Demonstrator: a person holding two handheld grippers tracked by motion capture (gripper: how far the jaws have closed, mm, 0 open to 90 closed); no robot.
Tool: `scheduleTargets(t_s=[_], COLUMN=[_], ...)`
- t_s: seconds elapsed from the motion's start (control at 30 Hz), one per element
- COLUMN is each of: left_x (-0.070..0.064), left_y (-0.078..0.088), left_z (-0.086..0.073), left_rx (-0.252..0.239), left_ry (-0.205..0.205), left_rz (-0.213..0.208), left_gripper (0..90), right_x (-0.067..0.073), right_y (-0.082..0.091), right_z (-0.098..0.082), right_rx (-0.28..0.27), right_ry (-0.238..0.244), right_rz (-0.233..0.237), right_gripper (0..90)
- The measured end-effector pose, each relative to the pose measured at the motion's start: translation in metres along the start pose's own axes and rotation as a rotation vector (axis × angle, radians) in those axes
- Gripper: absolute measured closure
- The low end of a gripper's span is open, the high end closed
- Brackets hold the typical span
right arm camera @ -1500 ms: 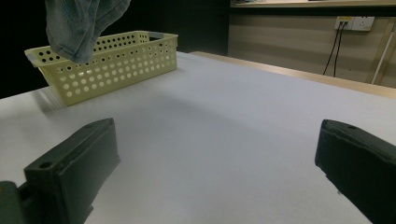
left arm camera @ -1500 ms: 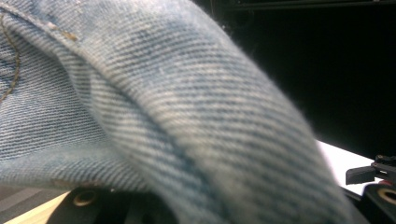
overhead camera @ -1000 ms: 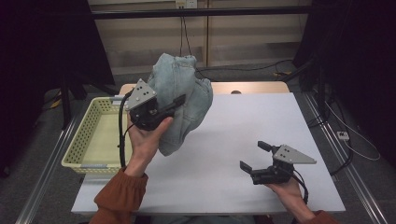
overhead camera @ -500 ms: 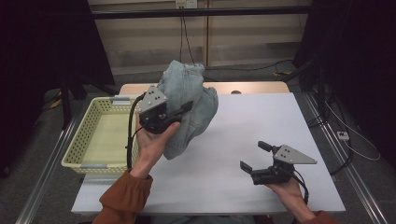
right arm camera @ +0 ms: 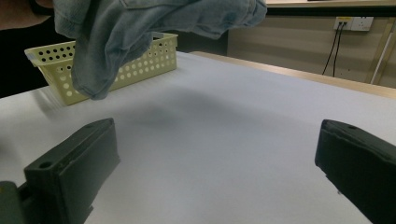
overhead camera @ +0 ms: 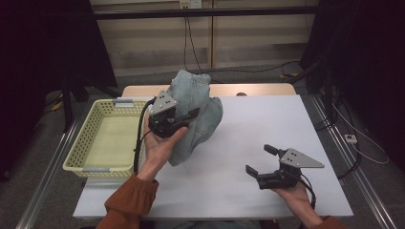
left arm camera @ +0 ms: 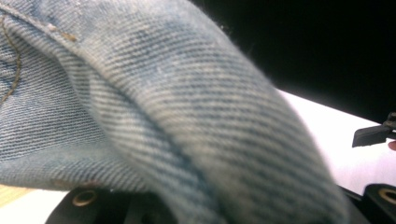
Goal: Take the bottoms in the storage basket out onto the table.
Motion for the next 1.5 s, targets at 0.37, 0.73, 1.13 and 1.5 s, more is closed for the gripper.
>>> scheduleTargets(t_s=[0.37, 0.73, 1.13, 1.5], left_x=[-0.004, 0.002, 0.009, 0.004], left_y=[-0.019, -0.039, -0.052, -0.069], left_z=[-0.014, -0.026, -0.038, -0.053], left_rx=[0.08, 0.14, 0.191, 0.261], left_ry=[-0.015, 0.006, 0.034, 0.022], left_rz=[0.002, 0.017, 0.021, -0.009], left_gripper=[70.5, 70.2, 69.8, 68.9], right_x=[0.0, 0.0, 0.0, 0.0], right_y=[0.0, 0.0, 0.0, 0.0], right_z=[0.0, 0.0, 0.0, 0.0], right_rx=[0.003, 0.001, 0.001, -0.001], right_ry=[0.003, 0.003, 0.002, 0.002], right_rz=[-0.001, 0.001, 0.001, 0.003], right_gripper=[0.0, 0.0, 0.0, 0.0])
Point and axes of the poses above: each handheld gripper's, and its own axes: y roughly backward along the jaws, z roughly out of its top, x roughly to its left, the point moved 3 cm from there along -y, roughly forward along the jaws, and after that the axes turned 3 degrees about x, right-handed, at the moved point
